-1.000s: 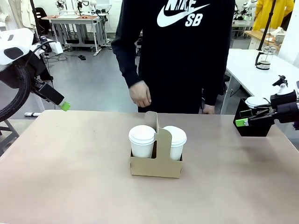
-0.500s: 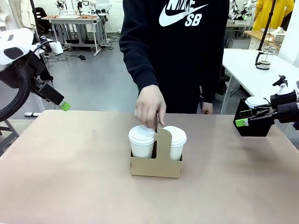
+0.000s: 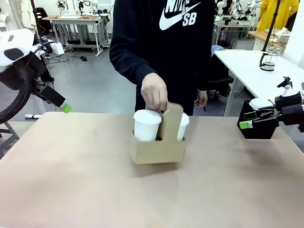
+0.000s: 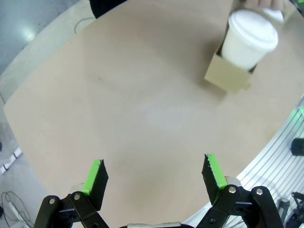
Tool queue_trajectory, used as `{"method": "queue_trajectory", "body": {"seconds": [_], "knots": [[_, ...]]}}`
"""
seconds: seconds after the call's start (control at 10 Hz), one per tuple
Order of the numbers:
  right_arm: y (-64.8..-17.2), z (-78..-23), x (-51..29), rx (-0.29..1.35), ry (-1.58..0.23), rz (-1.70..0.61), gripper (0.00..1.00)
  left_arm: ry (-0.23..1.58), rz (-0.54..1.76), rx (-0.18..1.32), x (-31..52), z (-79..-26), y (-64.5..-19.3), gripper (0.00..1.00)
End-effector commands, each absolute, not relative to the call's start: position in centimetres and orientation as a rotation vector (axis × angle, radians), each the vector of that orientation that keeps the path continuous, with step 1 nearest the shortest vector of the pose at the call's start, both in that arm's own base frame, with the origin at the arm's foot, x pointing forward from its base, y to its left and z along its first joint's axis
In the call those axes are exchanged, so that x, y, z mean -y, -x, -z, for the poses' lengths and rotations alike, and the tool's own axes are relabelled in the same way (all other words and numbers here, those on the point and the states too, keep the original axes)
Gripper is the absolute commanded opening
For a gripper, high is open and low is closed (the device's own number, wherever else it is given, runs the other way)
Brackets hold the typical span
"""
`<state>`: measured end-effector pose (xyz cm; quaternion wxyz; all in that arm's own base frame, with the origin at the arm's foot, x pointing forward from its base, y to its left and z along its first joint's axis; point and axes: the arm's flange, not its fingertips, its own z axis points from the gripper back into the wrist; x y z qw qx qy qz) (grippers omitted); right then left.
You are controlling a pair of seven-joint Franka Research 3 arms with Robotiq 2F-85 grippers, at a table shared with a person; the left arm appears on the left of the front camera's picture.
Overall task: Pour a drink into a cup and package it in a carrier.
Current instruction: Insert the held 600 ml Paper Cup into the Cup Carrier.
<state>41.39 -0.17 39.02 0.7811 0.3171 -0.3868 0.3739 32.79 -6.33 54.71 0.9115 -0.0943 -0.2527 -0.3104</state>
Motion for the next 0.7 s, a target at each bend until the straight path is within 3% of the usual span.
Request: {"method": "queue_trajectory", "body": {"seconds": [0.0,0.6], "knots": [[-41.45,-39.14,0.31,0.852,-0.675,-0.815,1.0,0.192,0.646,0.521,6.22,-54.72,-32.77,1.0],[-41.45,-39.14,0.31,0.852,-0.675,-0.815,1.0,0.192,0.646,0.521,6.22,-54.72,-32.77,1.0]]}}
